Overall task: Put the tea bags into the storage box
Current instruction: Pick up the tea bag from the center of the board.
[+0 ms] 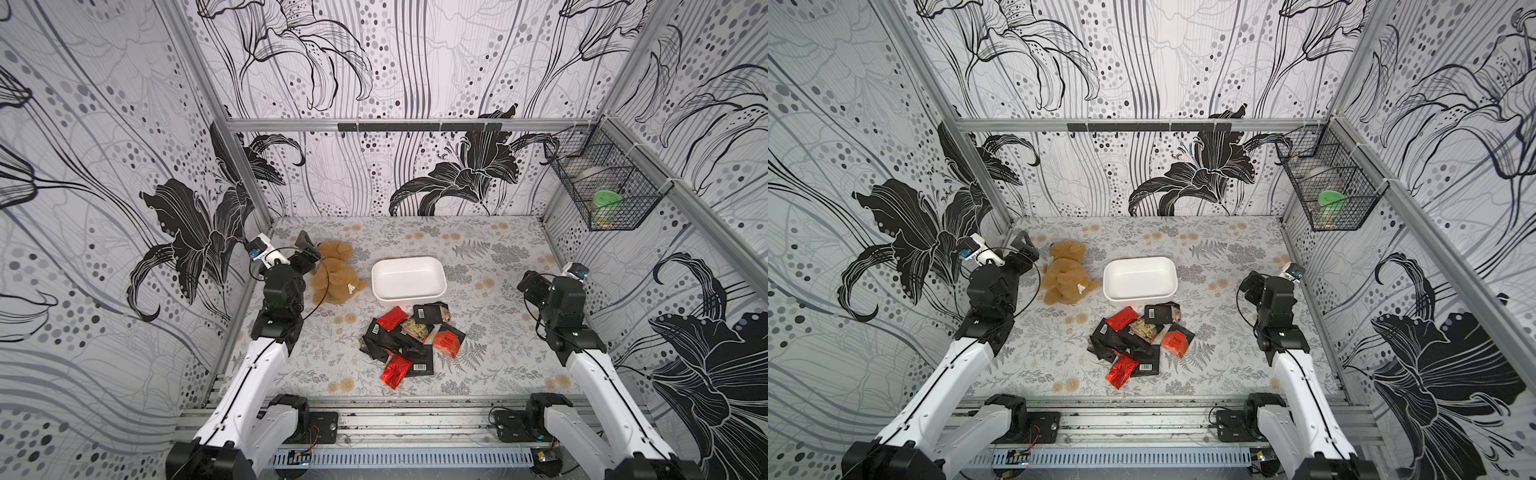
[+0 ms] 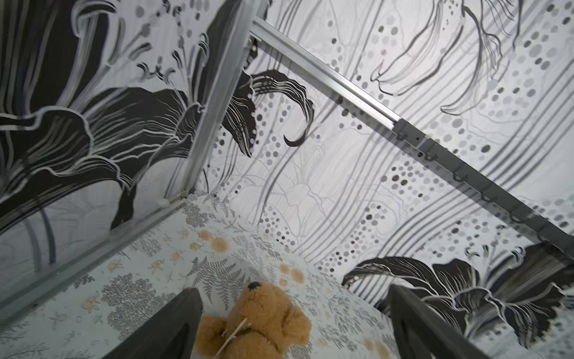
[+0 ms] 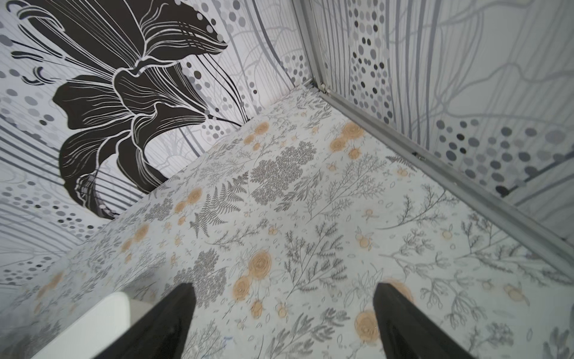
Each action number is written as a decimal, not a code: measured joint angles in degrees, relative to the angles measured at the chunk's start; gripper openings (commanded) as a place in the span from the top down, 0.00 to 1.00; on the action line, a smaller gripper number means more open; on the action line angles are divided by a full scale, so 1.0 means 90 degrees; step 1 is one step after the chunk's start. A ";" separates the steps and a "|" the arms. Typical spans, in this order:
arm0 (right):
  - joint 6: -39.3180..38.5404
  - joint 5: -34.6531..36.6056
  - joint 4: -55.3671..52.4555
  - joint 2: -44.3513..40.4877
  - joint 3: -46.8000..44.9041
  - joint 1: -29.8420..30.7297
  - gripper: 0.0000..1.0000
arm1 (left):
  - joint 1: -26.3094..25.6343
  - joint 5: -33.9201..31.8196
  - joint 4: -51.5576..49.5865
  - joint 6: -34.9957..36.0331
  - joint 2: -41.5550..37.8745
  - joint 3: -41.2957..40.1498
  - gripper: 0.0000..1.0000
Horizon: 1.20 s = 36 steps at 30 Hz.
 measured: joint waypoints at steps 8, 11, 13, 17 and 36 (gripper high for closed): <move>0.0063 -0.1668 -0.1217 -0.0916 0.0041 0.0000 0.01 | -0.0017 0.2834 -0.1042 -0.0136 -0.0304 0.0255 0.07; 0.0153 -0.2572 -0.1311 -0.0925 0.0012 0.0002 0.00 | -0.0206 0.3279 -0.1171 -0.0172 -0.0537 0.0046 0.08; 0.0274 -0.3024 -0.1299 -0.0935 -0.0087 0.0049 0.05 | -0.0551 0.3376 -0.1387 -0.0170 -0.0510 0.0022 0.08; 0.0680 -0.3213 -0.1256 -0.1049 -0.0427 0.0770 0.13 | -0.1875 0.3315 -0.1826 -0.0102 -0.0073 0.0104 0.14; 0.2805 -0.1562 0.1088 0.0971 -0.1224 0.4082 0.51 | -0.4318 0.2402 -0.2535 -0.0760 0.3303 0.1656 0.52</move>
